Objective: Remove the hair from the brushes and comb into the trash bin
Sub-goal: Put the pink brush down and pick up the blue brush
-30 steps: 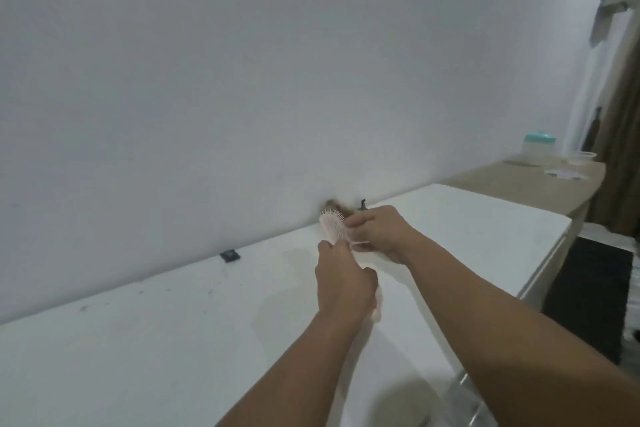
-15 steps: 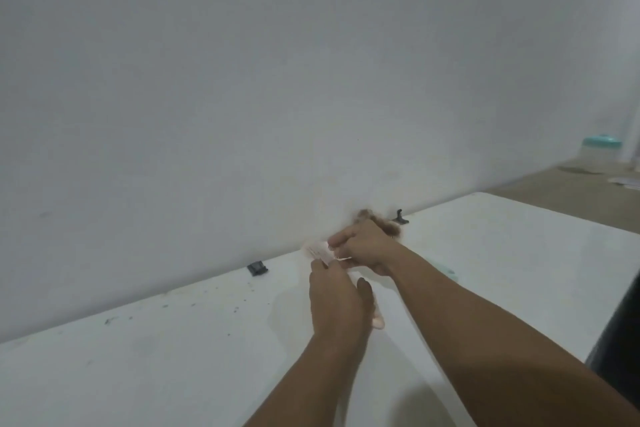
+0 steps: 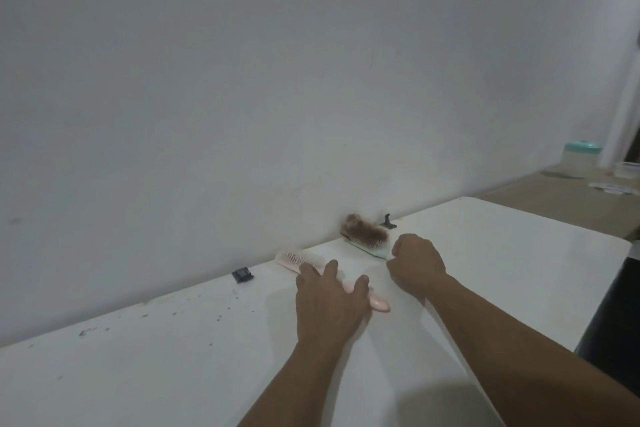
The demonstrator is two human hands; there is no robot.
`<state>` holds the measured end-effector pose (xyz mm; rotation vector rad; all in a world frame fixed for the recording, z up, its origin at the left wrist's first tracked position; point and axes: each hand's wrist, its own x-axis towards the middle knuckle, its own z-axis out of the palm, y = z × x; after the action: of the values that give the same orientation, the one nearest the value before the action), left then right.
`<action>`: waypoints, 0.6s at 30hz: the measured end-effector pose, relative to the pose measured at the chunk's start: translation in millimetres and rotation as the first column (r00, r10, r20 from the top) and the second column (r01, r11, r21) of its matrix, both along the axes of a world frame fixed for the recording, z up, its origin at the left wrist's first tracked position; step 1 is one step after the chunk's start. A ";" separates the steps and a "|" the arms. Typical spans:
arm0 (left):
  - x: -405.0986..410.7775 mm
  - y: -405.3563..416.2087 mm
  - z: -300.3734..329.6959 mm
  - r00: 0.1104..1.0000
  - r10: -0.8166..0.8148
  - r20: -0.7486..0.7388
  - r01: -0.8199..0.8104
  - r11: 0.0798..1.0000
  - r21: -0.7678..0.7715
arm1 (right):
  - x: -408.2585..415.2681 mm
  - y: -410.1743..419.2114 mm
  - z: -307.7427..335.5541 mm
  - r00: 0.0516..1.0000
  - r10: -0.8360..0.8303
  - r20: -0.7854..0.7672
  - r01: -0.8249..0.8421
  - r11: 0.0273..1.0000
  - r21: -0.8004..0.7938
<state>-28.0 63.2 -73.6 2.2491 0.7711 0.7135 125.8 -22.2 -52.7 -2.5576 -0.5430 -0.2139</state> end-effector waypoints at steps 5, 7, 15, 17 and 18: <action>2.7 -0.1 -4.0 0.998 -0.012 -0.067 0.017 0.998 0.069 | 0.0 -6.3 -10.0 0.998 0.055 -0.006 -0.054 0.997 0.057; 2.6 0.6 -5.9 0.997 -0.008 -0.075 0.014 0.996 0.082 | -2.3 -5.2 -11.2 0.997 0.076 -0.011 -0.075 0.994 0.082; 3.2 -0.6 -7.8 0.995 0.012 -0.101 0.008 0.981 0.196 | -22.8 -9.2 -14.9 0.991 0.130 -0.032 -0.122 0.974 0.190; 2.9 -3.1 -6.0 0.995 0.013 -0.094 0.007 0.979 0.204 | -28.5 -14.9 -14.9 0.990 0.140 -0.032 -0.131 0.970 0.204; 1.2 -5.2 -3.8 0.997 0.015 -0.081 0.001 0.980 0.197 | -31.7 -18.8 -14.6 0.989 0.144 -0.029 -0.135 0.969 0.208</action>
<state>-26.8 58.0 -77.4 2.4686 0.7772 0.7322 94.1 -41.0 -67.3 -2.3083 -0.6462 -0.1556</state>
